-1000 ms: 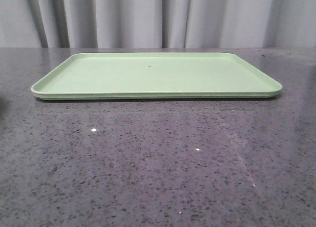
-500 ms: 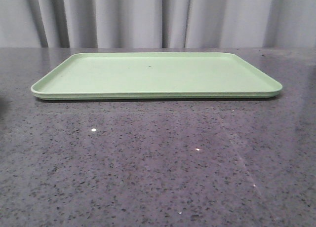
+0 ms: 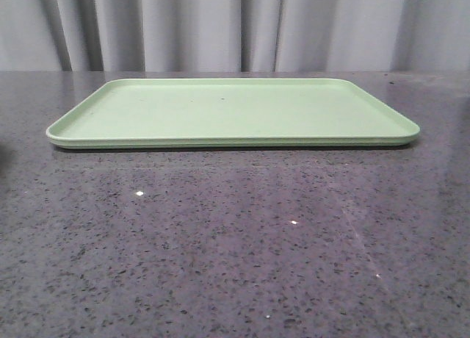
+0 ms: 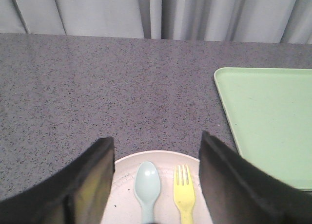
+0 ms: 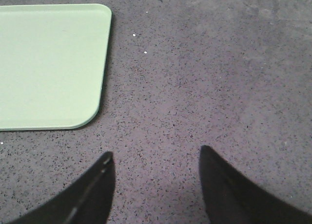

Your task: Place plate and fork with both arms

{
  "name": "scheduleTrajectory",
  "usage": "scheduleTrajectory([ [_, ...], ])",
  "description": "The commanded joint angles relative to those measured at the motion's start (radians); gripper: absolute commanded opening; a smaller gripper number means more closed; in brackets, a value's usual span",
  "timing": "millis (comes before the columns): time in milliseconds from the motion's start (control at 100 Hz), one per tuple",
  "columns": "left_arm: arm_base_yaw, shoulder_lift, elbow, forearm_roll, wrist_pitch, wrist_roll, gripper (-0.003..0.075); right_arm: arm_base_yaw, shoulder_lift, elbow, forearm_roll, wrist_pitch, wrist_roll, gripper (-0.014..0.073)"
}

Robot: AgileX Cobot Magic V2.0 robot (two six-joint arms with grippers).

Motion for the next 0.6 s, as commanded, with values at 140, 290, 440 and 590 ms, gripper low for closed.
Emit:
scheduleTrajectory([
  [140, 0.0, 0.006, -0.038, -0.006, -0.07, 0.0, 0.0441, 0.002, 0.007, -0.038, -0.007, -0.083, -0.01, 0.0528],
  [290, 0.0, 0.006, -0.038, -0.003, -0.065, 0.0, 0.0441, 0.002, 0.007, -0.038, 0.013, -0.08, -0.008, 0.0528],
  [440, 0.002, 0.006, -0.039, 0.003, -0.047, -0.053, 0.0441, 0.002, 0.007, -0.038, 0.013, -0.08, -0.008, 0.0528],
  [590, 0.009, 0.021, -0.048, 0.133, 0.027, -0.15, 0.0441, 0.002, 0.007, -0.038, 0.013, -0.08, -0.008, 0.0528],
])
